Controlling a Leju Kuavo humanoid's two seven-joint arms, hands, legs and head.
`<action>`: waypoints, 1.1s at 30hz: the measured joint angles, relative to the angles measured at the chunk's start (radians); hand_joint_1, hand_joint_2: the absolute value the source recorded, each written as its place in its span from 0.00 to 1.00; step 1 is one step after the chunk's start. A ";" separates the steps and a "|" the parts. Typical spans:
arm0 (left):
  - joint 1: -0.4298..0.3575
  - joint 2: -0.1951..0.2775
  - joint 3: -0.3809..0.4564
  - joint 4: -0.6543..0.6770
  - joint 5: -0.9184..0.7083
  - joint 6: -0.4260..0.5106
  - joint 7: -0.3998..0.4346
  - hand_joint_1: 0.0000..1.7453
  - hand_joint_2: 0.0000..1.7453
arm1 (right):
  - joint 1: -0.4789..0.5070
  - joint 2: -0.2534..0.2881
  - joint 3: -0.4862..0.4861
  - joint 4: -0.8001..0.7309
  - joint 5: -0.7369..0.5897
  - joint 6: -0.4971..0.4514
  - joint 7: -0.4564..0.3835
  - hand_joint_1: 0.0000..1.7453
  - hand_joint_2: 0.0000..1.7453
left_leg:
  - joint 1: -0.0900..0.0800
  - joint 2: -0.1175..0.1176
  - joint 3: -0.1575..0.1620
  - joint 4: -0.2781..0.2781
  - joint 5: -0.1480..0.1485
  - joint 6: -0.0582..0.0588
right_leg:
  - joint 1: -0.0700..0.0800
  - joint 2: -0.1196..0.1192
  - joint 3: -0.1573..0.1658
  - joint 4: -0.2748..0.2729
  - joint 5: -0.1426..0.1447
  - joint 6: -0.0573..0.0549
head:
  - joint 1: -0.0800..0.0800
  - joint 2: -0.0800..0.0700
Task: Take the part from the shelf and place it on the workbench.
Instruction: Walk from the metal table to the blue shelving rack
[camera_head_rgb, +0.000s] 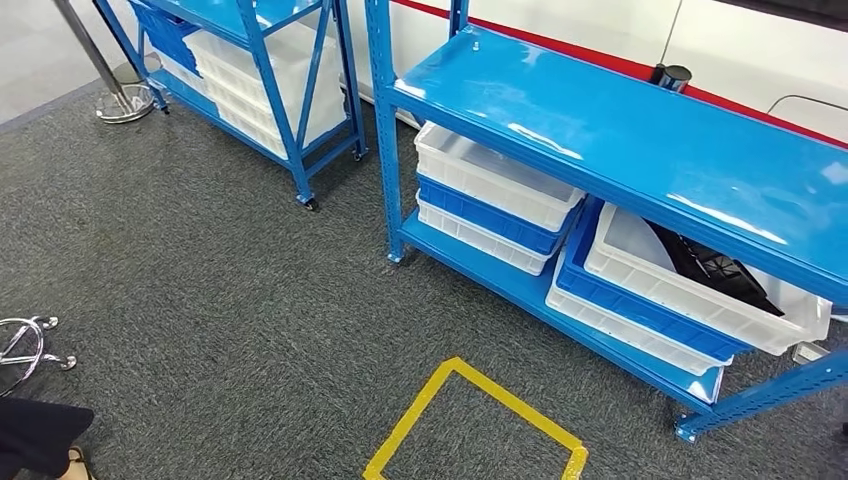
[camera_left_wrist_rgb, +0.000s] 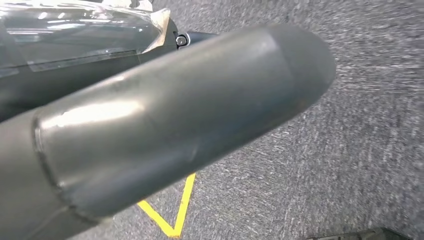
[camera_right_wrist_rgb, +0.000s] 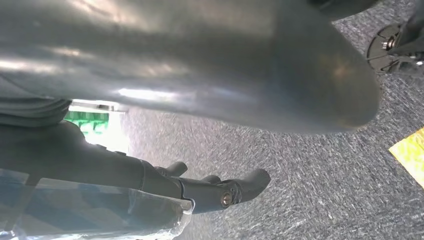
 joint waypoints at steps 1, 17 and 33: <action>-0.001 0.000 0.000 0.000 0.000 0.000 0.000 0.00 0.00 | -0.001 0.000 -0.001 0.000 0.000 0.000 0.000 0.00 0.00 | -0.002 0.007 0.001 0.003 -0.002 -0.006 | 0.002 -0.009 0.012 -0.026 0.006 -0.007 | -0.001 0.000; 0.001 0.004 0.000 0.000 -0.004 -0.003 0.011 0.00 0.00 | 0.002 0.006 -0.015 0.000 0.000 -0.005 0.006 0.00 0.00 | 0.011 -0.160 0.003 0.025 -0.014 -0.017 | 0.008 0.138 0.008 -0.032 0.027 -0.047 | -0.011 0.000; -0.001 -0.003 0.004 0.000 -0.016 -0.008 0.011 0.00 0.00 | 0.002 0.002 -0.022 0.000 -0.006 -0.006 0.010 0.00 0.00 | -0.003 0.006 0.013 -0.002 -0.010 -0.008 | 0.004 -0.009 0.015 -0.036 0.008 -0.012 | 0.001 0.000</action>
